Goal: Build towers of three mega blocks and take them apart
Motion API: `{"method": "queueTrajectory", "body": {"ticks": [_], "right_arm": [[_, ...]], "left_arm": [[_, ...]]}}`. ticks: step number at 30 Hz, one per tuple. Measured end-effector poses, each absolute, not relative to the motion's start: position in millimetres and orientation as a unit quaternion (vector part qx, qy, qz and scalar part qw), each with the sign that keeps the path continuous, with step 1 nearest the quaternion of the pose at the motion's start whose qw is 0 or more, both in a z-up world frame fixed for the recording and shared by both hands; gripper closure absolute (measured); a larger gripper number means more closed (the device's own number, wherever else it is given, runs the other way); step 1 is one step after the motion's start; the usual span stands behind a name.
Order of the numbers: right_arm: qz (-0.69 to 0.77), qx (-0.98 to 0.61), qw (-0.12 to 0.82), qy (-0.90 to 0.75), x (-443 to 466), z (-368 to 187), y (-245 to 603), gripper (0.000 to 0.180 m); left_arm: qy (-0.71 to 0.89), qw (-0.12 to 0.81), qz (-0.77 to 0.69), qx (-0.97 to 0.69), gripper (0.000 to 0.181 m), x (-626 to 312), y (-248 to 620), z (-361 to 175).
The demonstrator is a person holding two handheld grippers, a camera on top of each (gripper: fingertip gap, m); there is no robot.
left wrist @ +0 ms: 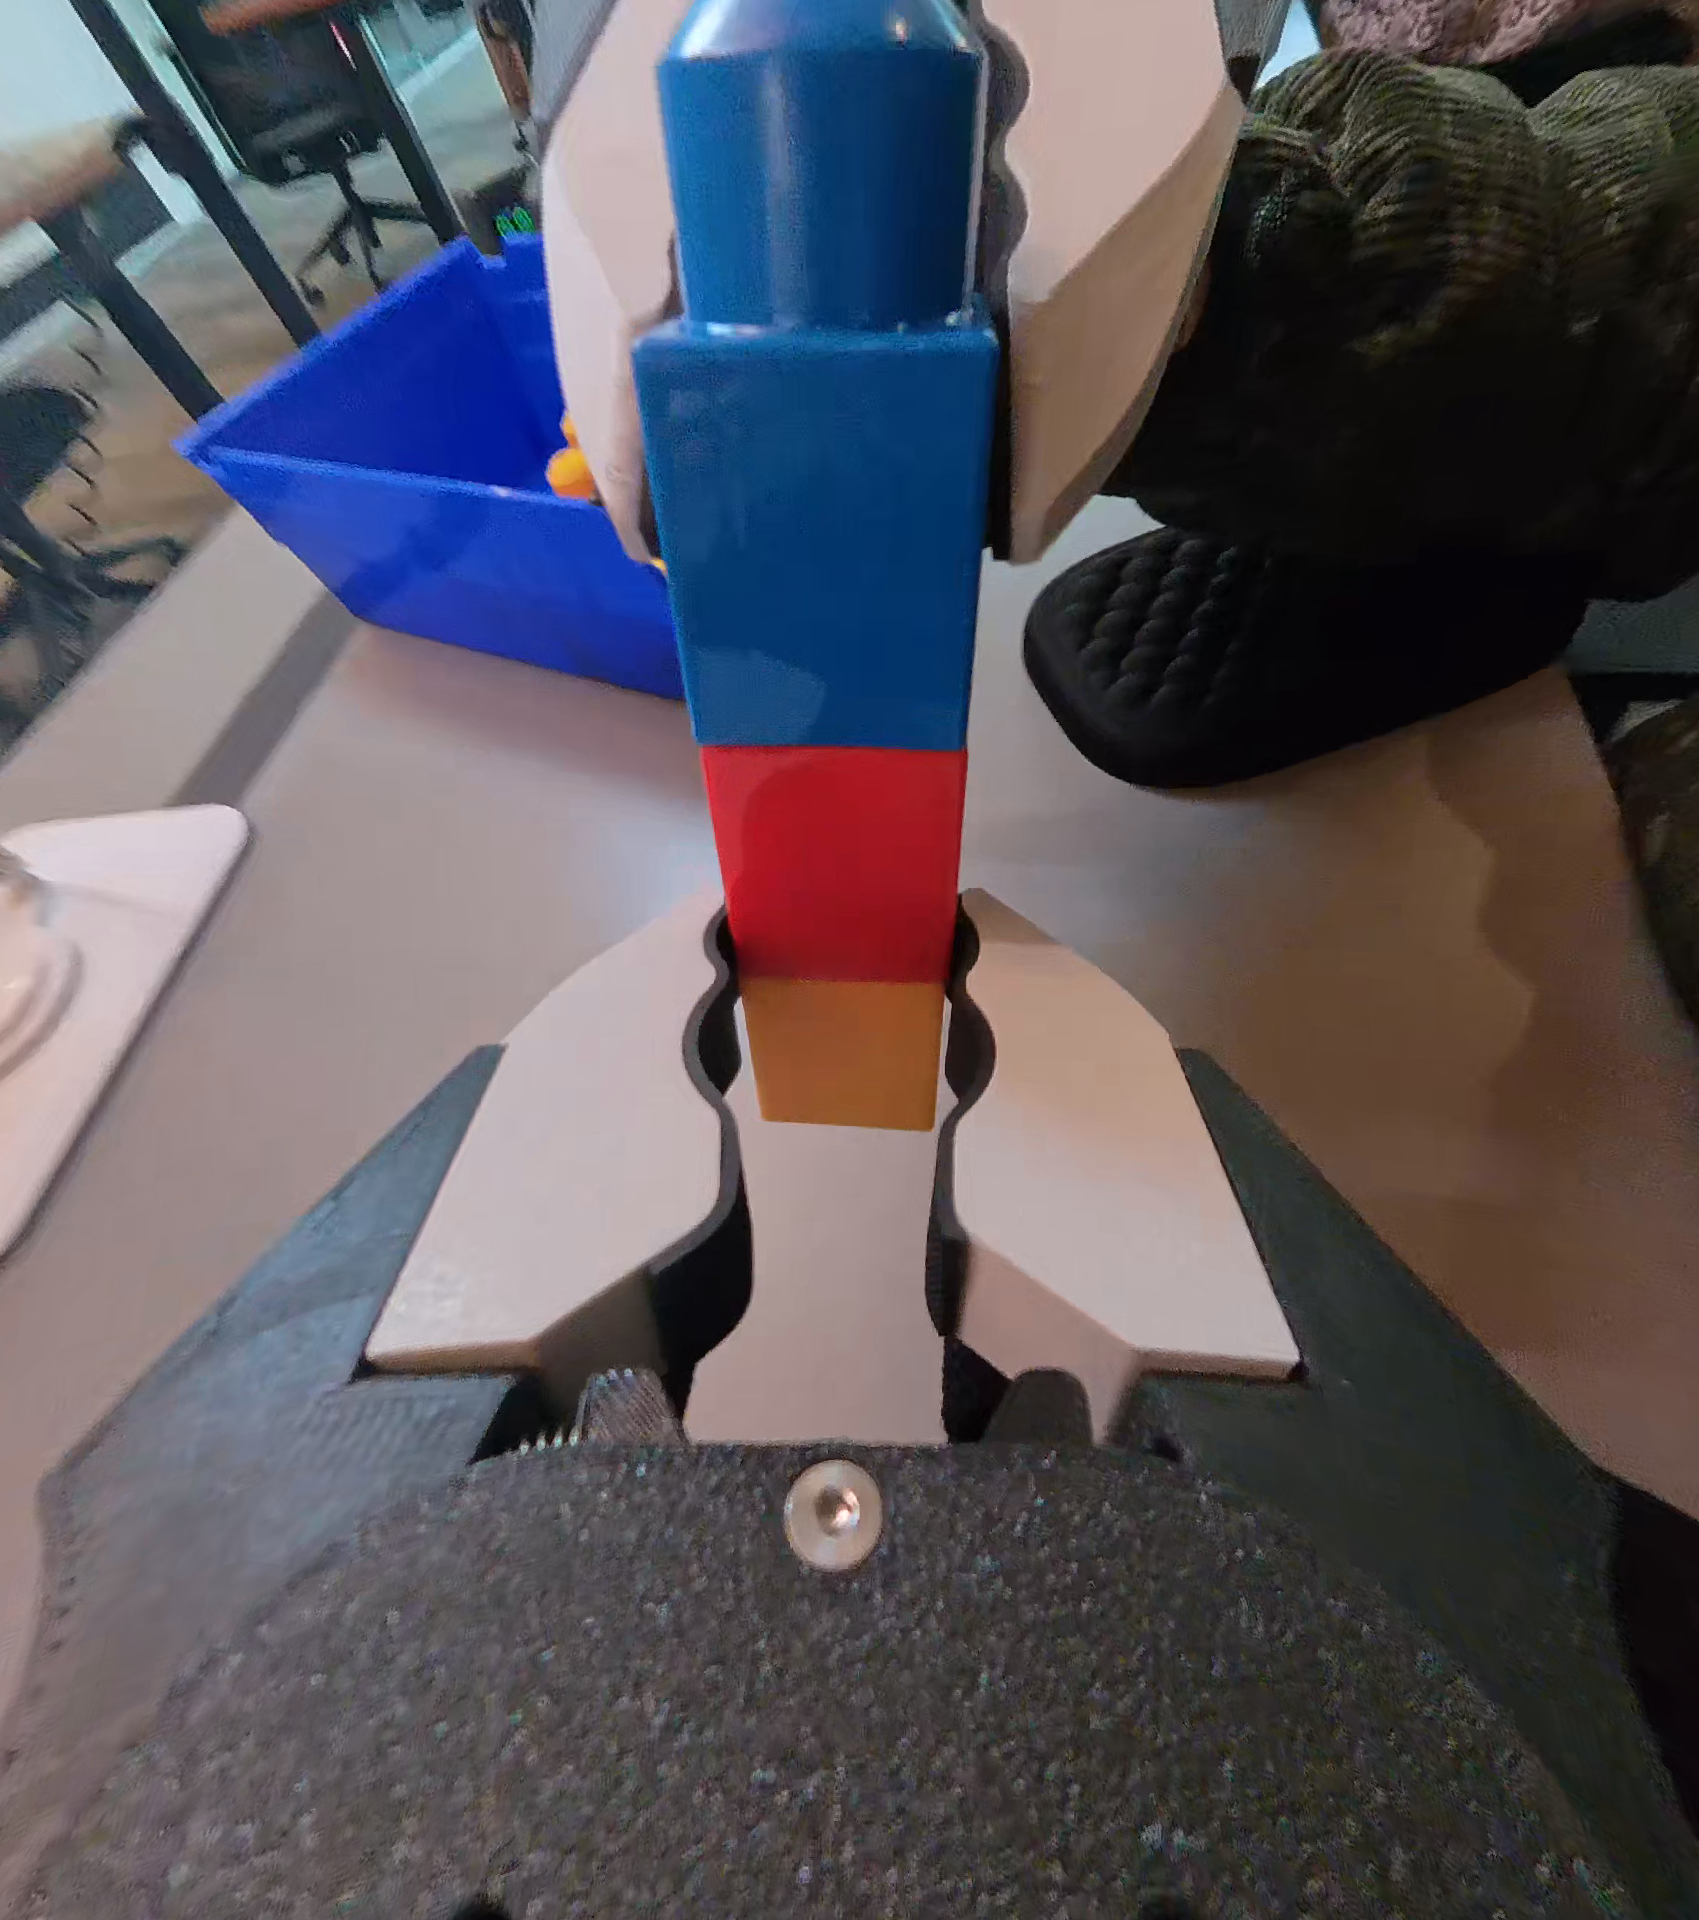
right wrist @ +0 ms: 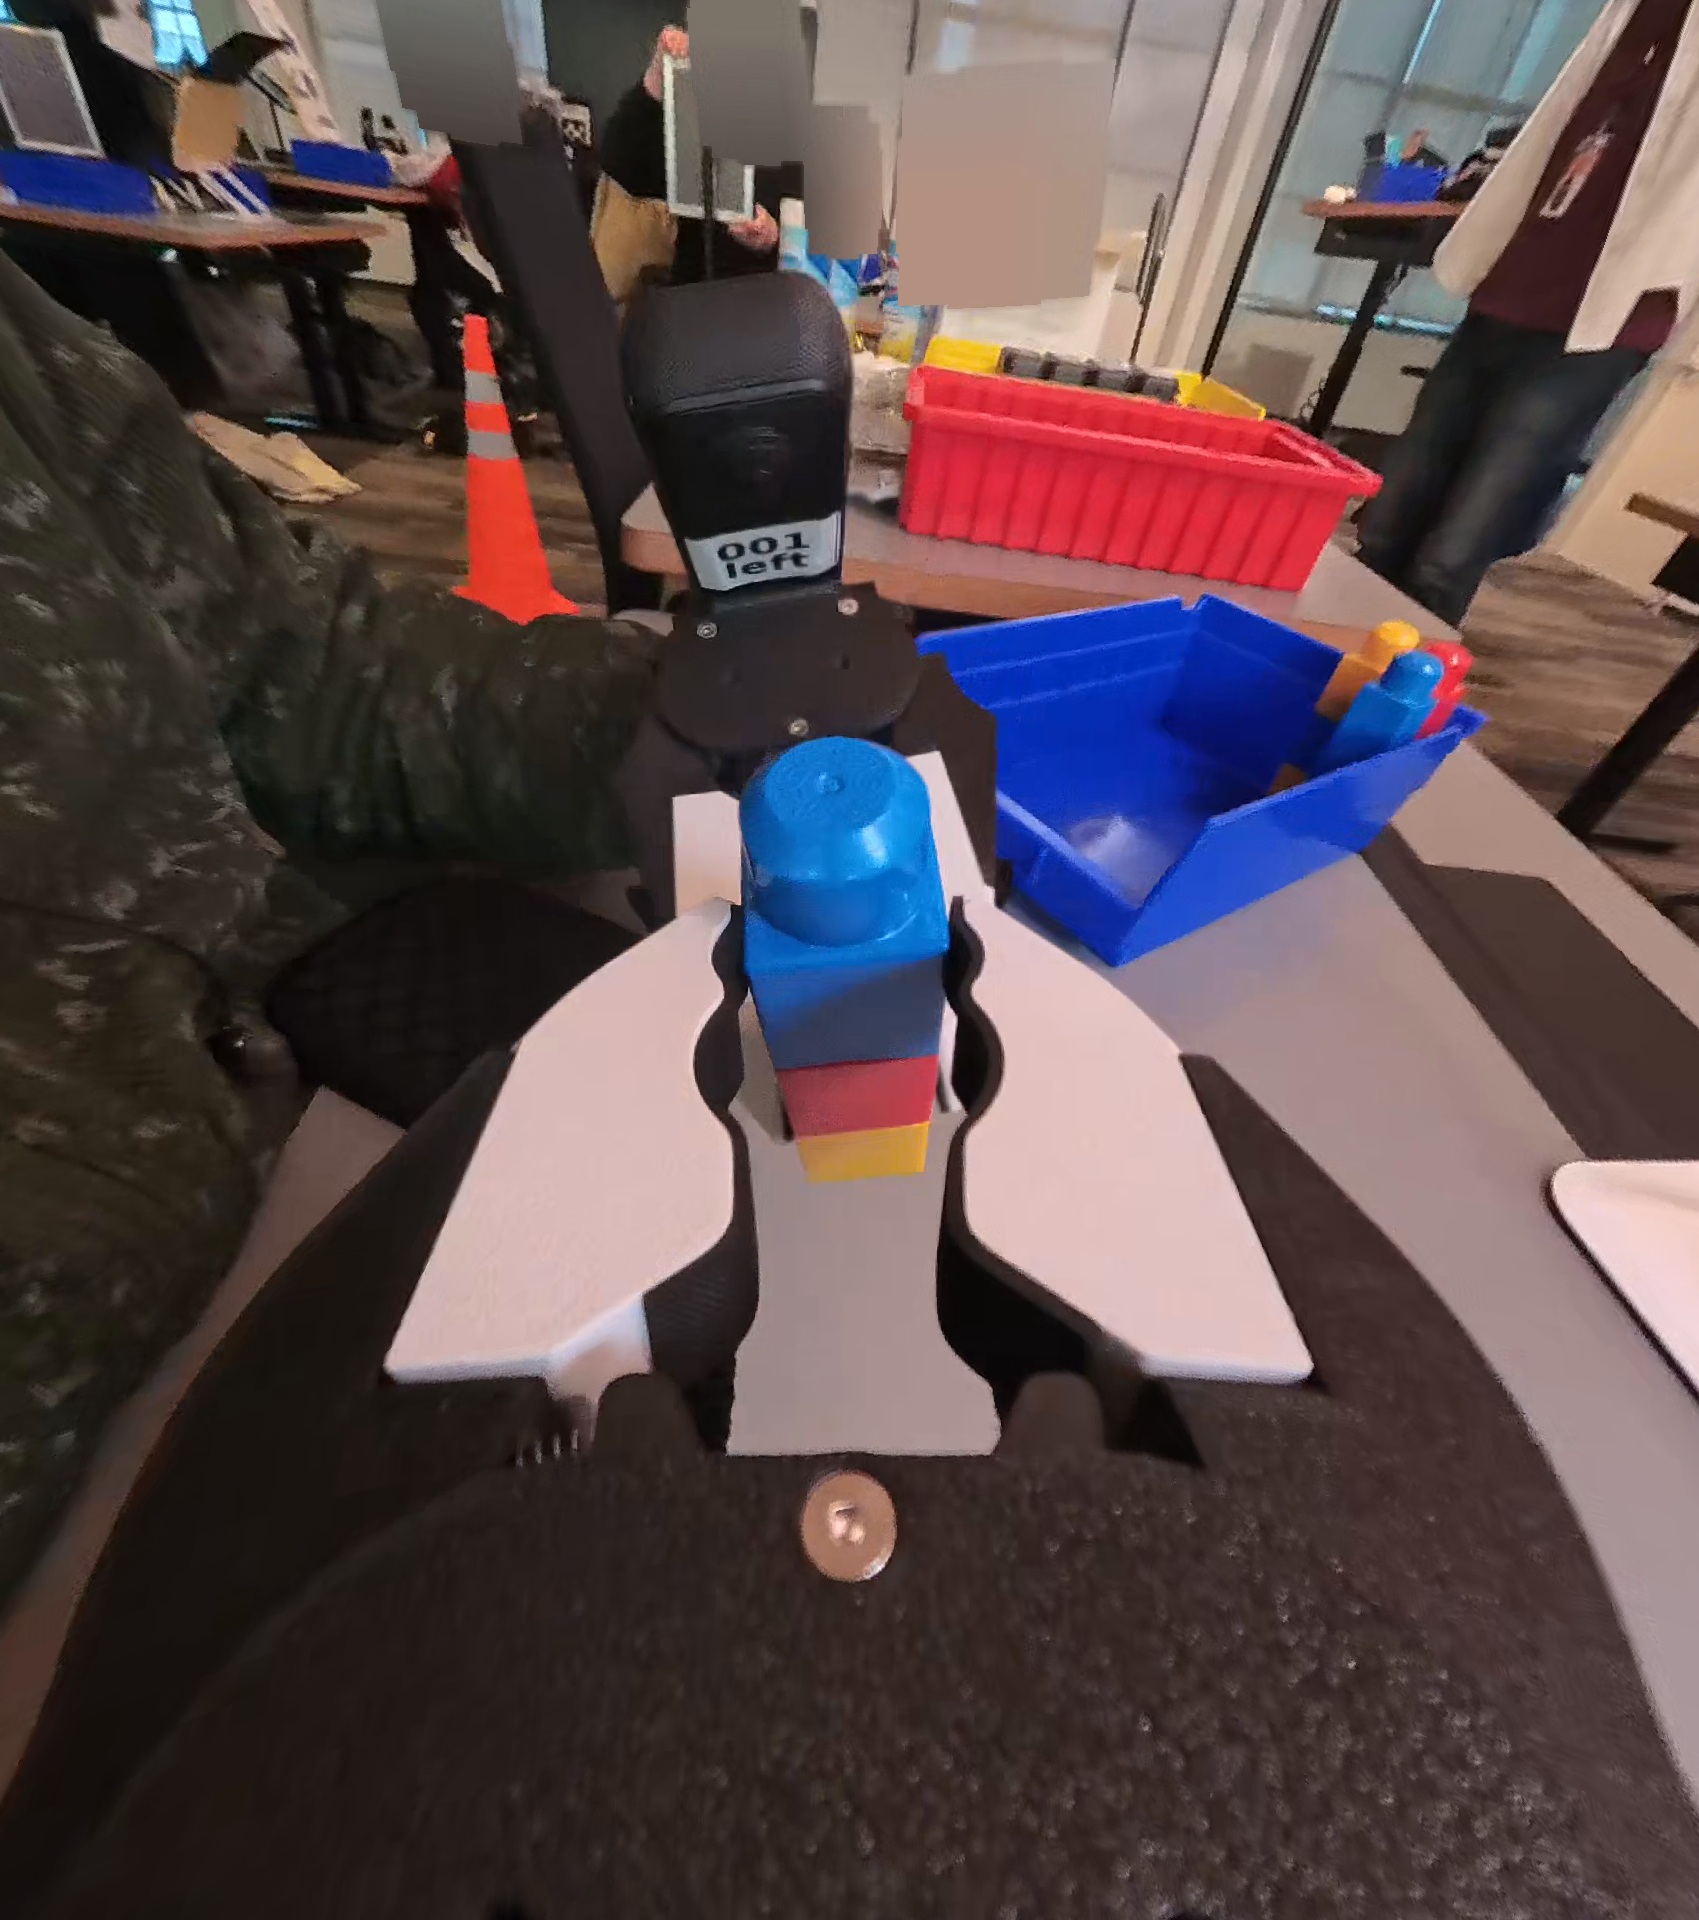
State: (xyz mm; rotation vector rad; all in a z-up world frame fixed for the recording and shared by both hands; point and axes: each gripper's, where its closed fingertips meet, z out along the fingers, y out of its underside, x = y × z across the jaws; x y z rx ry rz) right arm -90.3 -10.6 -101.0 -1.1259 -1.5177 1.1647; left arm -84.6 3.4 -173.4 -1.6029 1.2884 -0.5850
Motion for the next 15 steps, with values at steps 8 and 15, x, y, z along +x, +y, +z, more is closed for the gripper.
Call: {"method": "queueTrajectory", "body": {"ticks": [8,15], "right_arm": [[0.488,-0.454,0.608,-0.432,-10.2,-8.9,54.5,0.143],[0.424,-0.557,0.664,-0.261,94.2,-26.9,148.4,0.143]], "left_arm": [[0.489,0.435,-0.265,-0.708,0.144,-92.4,9.9,-211.5],[0.444,0.474,-0.275,-0.709,0.144,-95.3,23.9,-202.2]]}}
